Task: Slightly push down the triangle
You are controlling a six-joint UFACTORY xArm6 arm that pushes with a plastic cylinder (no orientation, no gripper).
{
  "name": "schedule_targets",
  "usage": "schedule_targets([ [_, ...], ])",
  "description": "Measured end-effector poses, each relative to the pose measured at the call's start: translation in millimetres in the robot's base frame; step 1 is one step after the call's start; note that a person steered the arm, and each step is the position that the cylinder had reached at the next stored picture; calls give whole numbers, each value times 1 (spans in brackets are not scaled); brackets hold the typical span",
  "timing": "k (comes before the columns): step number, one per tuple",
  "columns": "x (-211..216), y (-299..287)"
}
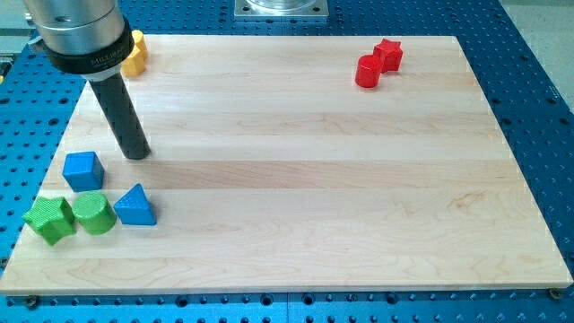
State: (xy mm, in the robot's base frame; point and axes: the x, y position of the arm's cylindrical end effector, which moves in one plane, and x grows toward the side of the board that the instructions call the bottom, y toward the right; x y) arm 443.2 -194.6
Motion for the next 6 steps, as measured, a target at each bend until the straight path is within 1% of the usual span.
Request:
schedule_targets([
  [2,18,15],
  [3,48,34],
  [4,74,34],
  [5,66,37],
  [6,69,86],
])
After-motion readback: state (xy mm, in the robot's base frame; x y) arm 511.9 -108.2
